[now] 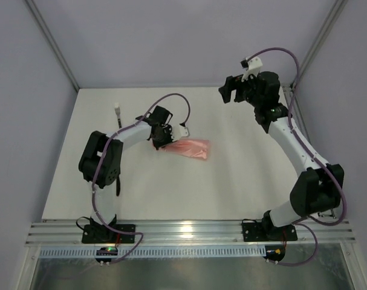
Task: Fold the napkin into a case and place the utensils inside
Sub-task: Pick up the smaller rectangle-folded napkin from the center of the board.
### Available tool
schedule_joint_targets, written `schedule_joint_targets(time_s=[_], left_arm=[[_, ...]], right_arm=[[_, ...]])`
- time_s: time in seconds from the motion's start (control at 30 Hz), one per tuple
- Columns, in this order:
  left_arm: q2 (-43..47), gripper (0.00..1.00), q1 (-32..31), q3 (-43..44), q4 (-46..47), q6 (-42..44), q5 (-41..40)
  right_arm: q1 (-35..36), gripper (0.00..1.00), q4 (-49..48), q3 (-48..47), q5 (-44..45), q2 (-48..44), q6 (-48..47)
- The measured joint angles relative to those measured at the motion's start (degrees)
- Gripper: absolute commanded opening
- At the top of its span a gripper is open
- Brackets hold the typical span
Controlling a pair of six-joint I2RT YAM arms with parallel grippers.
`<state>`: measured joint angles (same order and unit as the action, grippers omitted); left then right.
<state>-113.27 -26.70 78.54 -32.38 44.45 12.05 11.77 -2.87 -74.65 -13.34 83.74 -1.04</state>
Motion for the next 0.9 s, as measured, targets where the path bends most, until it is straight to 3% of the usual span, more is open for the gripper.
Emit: schedule_joint_targets(time_s=[0.23, 0.37, 0.67, 0.9], left_arm=[[1.20, 0.08, -2.21, -1.75, 0.42, 5.86, -1.27], [1.90, 0.08, -2.60, -2.73, 0.37, 9.88, -0.76], [2.12, 0.08, -3.87, -2.93, -0.85, 14.60, -0.48], [2.25, 0.08, -3.89, -2.99, -1.29, 14.47, 0.72]], right_arm=[[1.79, 0.88, 19.10, -2.38, -8.66, 17.38, 1.62], [5.01, 0.93, 24.87, -3.19, -13.75, 25.05, 1.73], [12.33, 0.93, 25.86, -13.29, -25.64, 39.19, 3.76], [12.50, 0.93, 25.70, -15.96, -29.99, 41.94, 4.52]])
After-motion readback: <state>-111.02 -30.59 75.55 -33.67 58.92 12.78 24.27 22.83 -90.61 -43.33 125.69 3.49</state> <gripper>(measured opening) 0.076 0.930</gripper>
